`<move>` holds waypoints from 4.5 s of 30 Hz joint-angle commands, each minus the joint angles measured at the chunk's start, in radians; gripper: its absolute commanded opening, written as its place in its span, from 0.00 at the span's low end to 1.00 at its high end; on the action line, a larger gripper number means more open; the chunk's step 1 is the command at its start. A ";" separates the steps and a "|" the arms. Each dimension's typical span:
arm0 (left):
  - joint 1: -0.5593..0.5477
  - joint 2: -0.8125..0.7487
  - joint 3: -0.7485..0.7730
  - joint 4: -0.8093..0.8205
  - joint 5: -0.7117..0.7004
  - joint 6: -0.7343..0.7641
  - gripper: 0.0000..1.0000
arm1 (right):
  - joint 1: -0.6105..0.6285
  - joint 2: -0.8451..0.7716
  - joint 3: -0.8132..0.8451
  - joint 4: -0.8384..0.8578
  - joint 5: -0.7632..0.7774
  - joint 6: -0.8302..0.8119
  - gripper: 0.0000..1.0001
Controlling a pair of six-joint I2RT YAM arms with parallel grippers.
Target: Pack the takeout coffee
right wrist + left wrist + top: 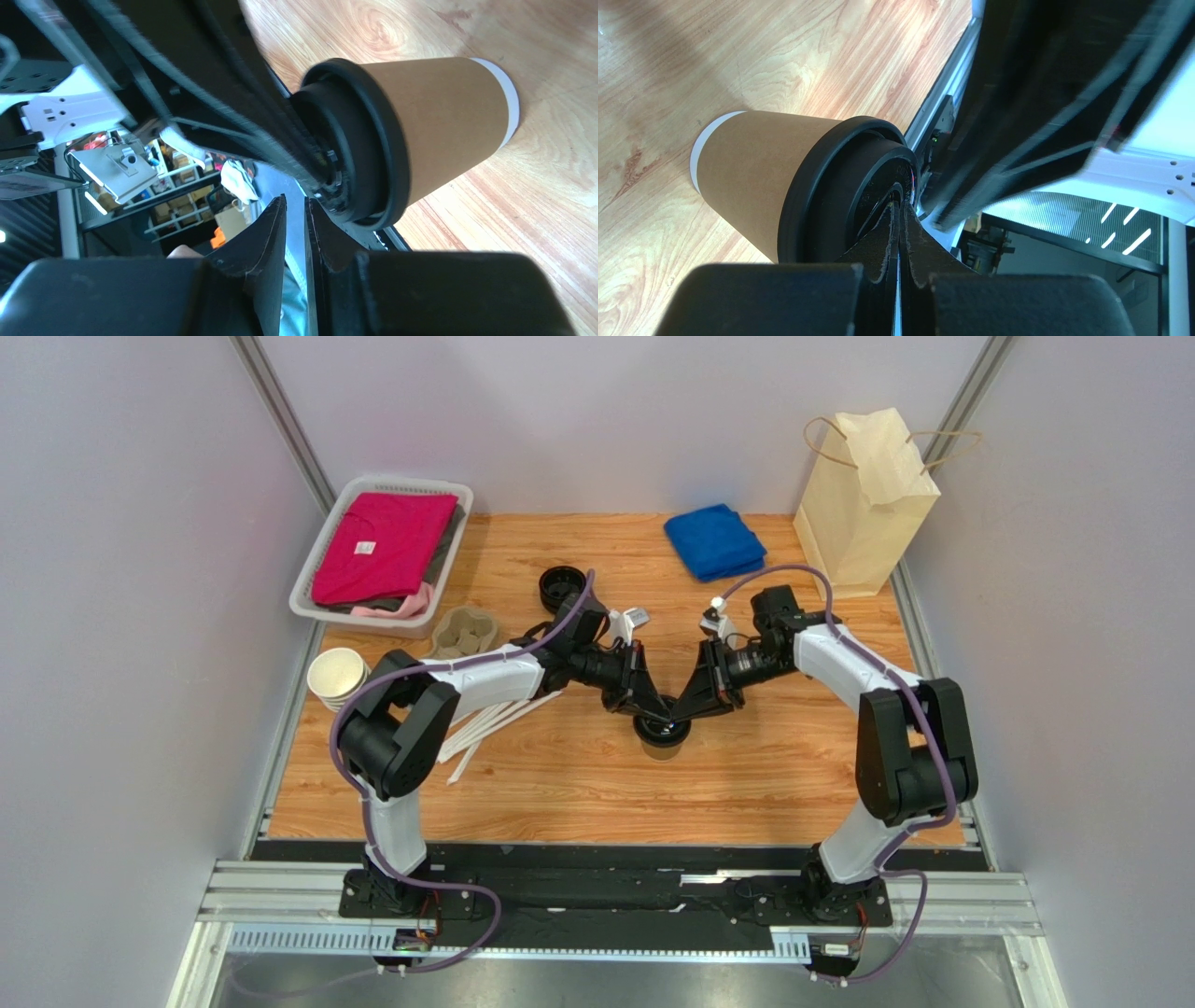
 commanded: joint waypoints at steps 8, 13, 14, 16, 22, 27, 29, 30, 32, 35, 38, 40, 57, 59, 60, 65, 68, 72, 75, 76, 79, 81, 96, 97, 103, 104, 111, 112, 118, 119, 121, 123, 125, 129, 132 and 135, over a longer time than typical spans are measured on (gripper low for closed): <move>0.001 -0.049 0.002 -0.056 -0.026 0.050 0.00 | 0.004 0.074 -0.036 0.039 0.115 0.019 0.15; 0.001 -0.071 0.004 -0.078 -0.020 0.056 0.00 | 0.004 0.067 -0.038 0.037 0.150 0.027 0.13; 0.004 -0.063 0.002 -0.079 -0.020 0.050 0.00 | 0.004 0.070 -0.038 0.039 0.153 0.029 0.12; 0.007 -0.032 -0.013 -0.058 -0.014 0.031 0.00 | 0.004 0.077 -0.038 0.040 0.158 0.027 0.12; 0.029 0.025 -0.070 0.048 0.020 -0.016 0.00 | 0.002 0.097 -0.038 0.039 0.195 0.025 0.10; 0.032 0.072 -0.117 0.097 0.041 -0.004 0.00 | 0.004 0.125 -0.032 0.037 0.224 0.029 0.09; 0.035 0.087 -0.130 0.109 0.041 0.005 0.00 | 0.002 0.131 -0.032 0.037 0.239 0.029 0.09; 0.038 0.101 -0.145 0.117 0.040 0.005 0.00 | 0.002 0.135 -0.032 0.037 0.242 0.027 0.09; 0.043 0.115 -0.153 0.117 0.037 0.017 0.00 | 0.004 0.142 -0.033 0.039 0.241 0.030 0.09; 0.059 0.155 -0.171 0.123 0.017 0.019 0.00 | 0.004 0.149 -0.032 0.036 0.239 0.029 0.09; 0.075 0.187 -0.179 0.135 0.018 0.014 0.00 | 0.004 0.160 -0.030 0.036 0.238 0.025 0.09; 0.081 0.195 -0.184 0.135 0.020 0.010 0.00 | 0.004 0.165 -0.029 0.032 0.238 0.024 0.10; 0.067 0.144 -0.141 0.114 0.026 0.036 0.00 | 0.031 0.148 -0.013 0.031 0.179 0.006 0.12; 0.061 0.123 -0.115 0.106 0.032 0.045 0.00 | 0.036 0.145 -0.012 0.032 0.156 0.007 0.13; 0.057 0.115 -0.105 0.097 0.029 0.048 0.00 | 0.040 0.139 -0.009 0.032 0.150 0.007 0.13; 0.052 0.048 -0.058 0.106 0.047 0.043 0.00 | 0.043 0.094 0.036 0.019 0.071 0.009 0.15; 0.052 0.003 -0.038 0.109 0.060 0.037 0.00 | 0.042 0.064 0.068 0.008 0.011 0.013 0.16; 0.049 -0.053 -0.024 0.117 0.072 0.025 0.00 | 0.040 0.024 0.094 -0.017 -0.049 0.001 0.17; 0.047 -0.081 -0.018 0.112 0.069 0.027 0.00 | 0.042 0.001 0.090 -0.015 -0.066 0.007 0.18; 0.047 -0.083 -0.018 0.109 0.064 0.025 0.00 | 0.040 0.001 0.087 -0.014 -0.068 0.009 0.18; 0.049 -0.066 -0.018 0.114 0.052 0.014 0.00 | 0.040 0.022 0.065 -0.003 -0.065 0.007 0.17; 0.047 -0.052 -0.018 0.112 0.044 0.013 0.00 | 0.040 0.045 0.044 0.011 -0.061 0.006 0.17; 0.041 0.057 -0.016 -0.026 -0.037 0.042 0.00 | 0.039 0.231 -0.013 0.039 0.126 -0.051 0.14; 0.041 0.060 -0.018 -0.030 -0.040 0.043 0.00 | 0.039 0.246 -0.015 0.046 0.133 -0.053 0.14; 0.044 0.083 -0.010 -0.079 -0.056 0.057 0.00 | 0.040 0.284 -0.032 0.068 0.205 -0.076 0.12; 0.046 0.084 -0.010 -0.085 -0.059 0.057 0.00 | 0.040 0.290 -0.036 0.068 0.216 -0.080 0.12; 0.049 0.089 -0.007 -0.078 -0.048 0.056 0.00 | 0.039 0.284 -0.047 0.078 0.192 -0.132 0.13; 0.049 0.085 -0.007 -0.073 -0.046 0.056 0.00 | 0.040 0.260 -0.029 0.069 0.155 -0.136 0.14; 0.044 0.068 0.005 -0.073 -0.049 0.063 0.00 | 0.040 0.105 0.065 -0.067 -0.022 -0.240 0.22; 0.044 0.068 0.004 -0.073 -0.051 0.063 0.00 | 0.040 0.076 0.067 -0.075 -0.006 -0.243 0.23; 0.043 0.063 -0.001 -0.073 -0.054 0.063 0.00 | 0.040 0.001 0.064 -0.098 0.059 -0.243 0.23; 0.040 0.060 -0.003 -0.073 -0.057 0.062 0.00 | 0.040 -0.065 0.051 -0.112 0.148 -0.243 0.23; 0.040 0.061 -0.003 -0.072 -0.059 0.060 0.00 | 0.040 -0.110 0.031 -0.107 0.220 -0.234 0.23; 0.033 0.068 0.007 -0.070 -0.056 0.059 0.00 | 0.068 -0.182 -0.015 -0.077 0.412 -0.229 0.24; 0.030 0.075 0.014 -0.070 -0.056 0.057 0.00 | 0.118 -0.202 -0.024 -0.040 0.484 -0.229 0.24; 0.032 0.077 0.016 -0.072 -0.056 0.057 0.00 | 0.160 -0.202 -0.022 -0.004 0.534 -0.229 0.24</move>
